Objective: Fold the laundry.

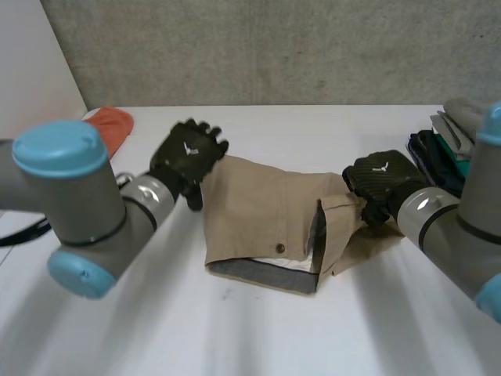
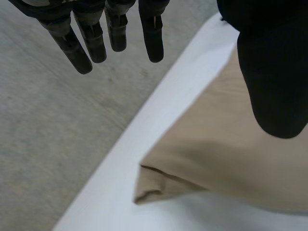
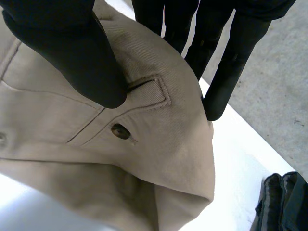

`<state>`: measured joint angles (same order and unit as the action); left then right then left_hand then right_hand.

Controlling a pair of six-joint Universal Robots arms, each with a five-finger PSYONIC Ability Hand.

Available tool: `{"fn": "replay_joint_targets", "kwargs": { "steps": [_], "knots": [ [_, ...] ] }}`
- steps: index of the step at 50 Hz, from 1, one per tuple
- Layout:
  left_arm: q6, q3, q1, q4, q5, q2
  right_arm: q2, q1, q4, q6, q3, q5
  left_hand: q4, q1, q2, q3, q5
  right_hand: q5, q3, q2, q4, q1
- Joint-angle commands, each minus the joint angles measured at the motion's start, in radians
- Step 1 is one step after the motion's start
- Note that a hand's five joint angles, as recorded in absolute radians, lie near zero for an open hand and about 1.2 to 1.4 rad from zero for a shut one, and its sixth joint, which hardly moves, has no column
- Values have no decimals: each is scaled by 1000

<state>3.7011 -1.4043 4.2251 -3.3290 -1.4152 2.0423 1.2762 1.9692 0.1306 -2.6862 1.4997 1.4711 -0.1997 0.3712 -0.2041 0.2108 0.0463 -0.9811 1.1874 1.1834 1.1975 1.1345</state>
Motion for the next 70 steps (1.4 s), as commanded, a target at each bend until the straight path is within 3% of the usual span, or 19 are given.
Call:
{"fn": "replay_joint_targets", "kwargs": {
  "steps": [1, 6, 17, 25, 31, 32, 33, 34, 35, 36, 40, 47, 55, 63, 70],
  "knots": [
    [3, 221, 49, 49, 87, 97, 109, 0, 90, -69, -27, -81, 25, -197, 30, -36, -46, -241, 209, 213, 199, 262],
    [39, 509, 73, 237, 179, 289, 193, 3, 126, -145, -47, -205, 25, -197, 30, -36, -46, -241, 209, 213, 199, 262],
    [206, 994, 84, 572, 222, 650, 308, 16, 129, -282, -52, -299, 25, -197, 30, -36, -46, -241, 209, 213, 199, 262],
    [220, 1025, 39, 597, 300, 702, 368, 19, 92, -343, -65, -380, 25, -197, 30, -36, -46, -241, 209, 213, 199, 262],
    [238, 976, -16, 598, 295, 699, 359, 4, 61, -395, -91, -391, 25, -197, 30, -36, -46, -241, 209, 213, 199, 262],
    [246, 969, -25, 597, 288, 699, 354, -1, 60, -405, -95, -390, -47, -124, -43, 36, 26, -241, 209, 213, 199, 262],
    [255, 955, -40, 595, 273, 696, 345, -12, 55, -423, -101, -388, -505, 334, -501, 494, 484, -241, 209, 213, 199, 262],
    [261, 949, -45, 594, 265, 694, 338, -18, 54, -429, -102, -387, -809, 638, -805, 798, 788, -241, 209, 213, 199, 262],
    [263, 944, -47, 592, 254, 690, 331, -23, 52, -437, -105, -387, -1120, 949, -1116, 1109, 1099, -241, 209, 213, 199, 262],
    [261, 937, -47, 586, 227, 682, 327, -27, 49, -442, -108, -385, -1196, 1024, -1191, 1185, 1175, -241, 209, 213, 199, 262],
    [235, 927, -44, 577, 151, 655, 293, -61, 40, -446, -122, -370, -1197, 1025, -1192, 1185, 1175, -241, 209, 213, 199, 262],
    [133, 918, 12, 572, 107, 524, 204, -125, 1, -443, -194, -316, -1197, 1025, -1192, 1185, 1175, -241, 209, 213, 199, 262],
    [-82, 723, 65, 575, 59, 207, 22, -187, -140, -477, -407, -310, -1197, 1025, -1192, 1185, 1175, -241, 209, 213, 199, 262],
    [-153, 371, 38, 458, -8, -65, -208, -194, -469, -583, -559, -304, -1197, 1025, -1192, 1185, 1175, -241, 209, 213, 199, 262],
    [-279, 148, -99, 309, -113, -108, -411, -174, -628, -751, -622, -302, -1197, 1025, -1192, 1185, 1175, -241, 209, 213, 199, 262]
  ]
}}
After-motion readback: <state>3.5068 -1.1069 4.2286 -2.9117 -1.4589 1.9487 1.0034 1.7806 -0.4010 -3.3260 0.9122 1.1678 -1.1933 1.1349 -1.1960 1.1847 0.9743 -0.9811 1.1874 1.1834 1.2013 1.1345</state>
